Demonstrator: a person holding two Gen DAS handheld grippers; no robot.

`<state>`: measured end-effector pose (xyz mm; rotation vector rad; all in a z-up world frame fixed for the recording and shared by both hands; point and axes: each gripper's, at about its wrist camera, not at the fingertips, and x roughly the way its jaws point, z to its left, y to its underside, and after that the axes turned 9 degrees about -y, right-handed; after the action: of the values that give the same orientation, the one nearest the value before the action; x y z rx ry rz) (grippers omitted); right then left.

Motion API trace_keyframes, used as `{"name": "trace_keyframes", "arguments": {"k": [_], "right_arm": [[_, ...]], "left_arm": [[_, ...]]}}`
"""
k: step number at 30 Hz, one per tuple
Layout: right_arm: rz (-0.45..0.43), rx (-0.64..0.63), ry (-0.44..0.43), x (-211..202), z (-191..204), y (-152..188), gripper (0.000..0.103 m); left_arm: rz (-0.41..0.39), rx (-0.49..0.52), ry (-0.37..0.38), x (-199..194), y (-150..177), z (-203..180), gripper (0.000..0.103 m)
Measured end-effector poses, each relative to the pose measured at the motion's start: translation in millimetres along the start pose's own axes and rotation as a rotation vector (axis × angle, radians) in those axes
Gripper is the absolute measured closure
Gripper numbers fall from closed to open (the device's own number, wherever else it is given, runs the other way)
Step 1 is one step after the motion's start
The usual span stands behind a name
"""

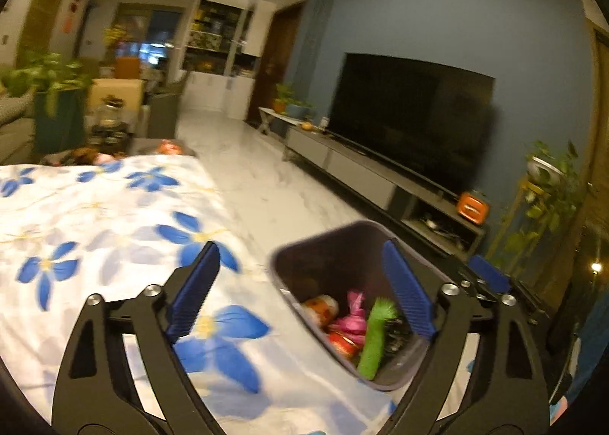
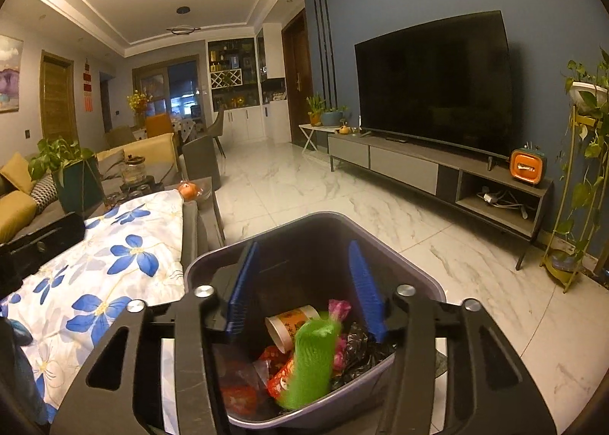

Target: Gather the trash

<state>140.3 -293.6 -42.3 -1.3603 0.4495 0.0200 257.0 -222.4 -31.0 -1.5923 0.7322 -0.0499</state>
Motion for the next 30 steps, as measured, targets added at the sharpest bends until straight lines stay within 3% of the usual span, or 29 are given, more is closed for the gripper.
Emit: {"name": "trace_keyframes", "arguments": {"k": [8,12,14,20,30], "right_arm": [[-0.010,-0.042,-0.015,-24.2,20.5,5.5,0.016],[0.005,-0.055,-0.022,-43.4,34.5,9.6,0.013],[0.009,-0.066,-0.025,-53.0,42.1,10.7,0.006],[0.001,-0.106,-0.031,-83.2,68.4,13.1,0.006],[-0.005,-0.117,-0.040,-137.4,99.0,24.2,0.006]], "left_arm": [[-0.023,-0.004,-0.194,-36.0,4.0,33.3,0.006],[-0.020,0.004,-0.287,-60.1,12.4,50.1,0.006],[-0.018,0.013,-0.325,-74.7,17.8,54.1,0.006],[-0.014,0.002,-0.375,-114.2,29.2,69.3,0.006],[-0.010,0.001,-0.385,-172.8,49.0,82.1,0.006]]}}
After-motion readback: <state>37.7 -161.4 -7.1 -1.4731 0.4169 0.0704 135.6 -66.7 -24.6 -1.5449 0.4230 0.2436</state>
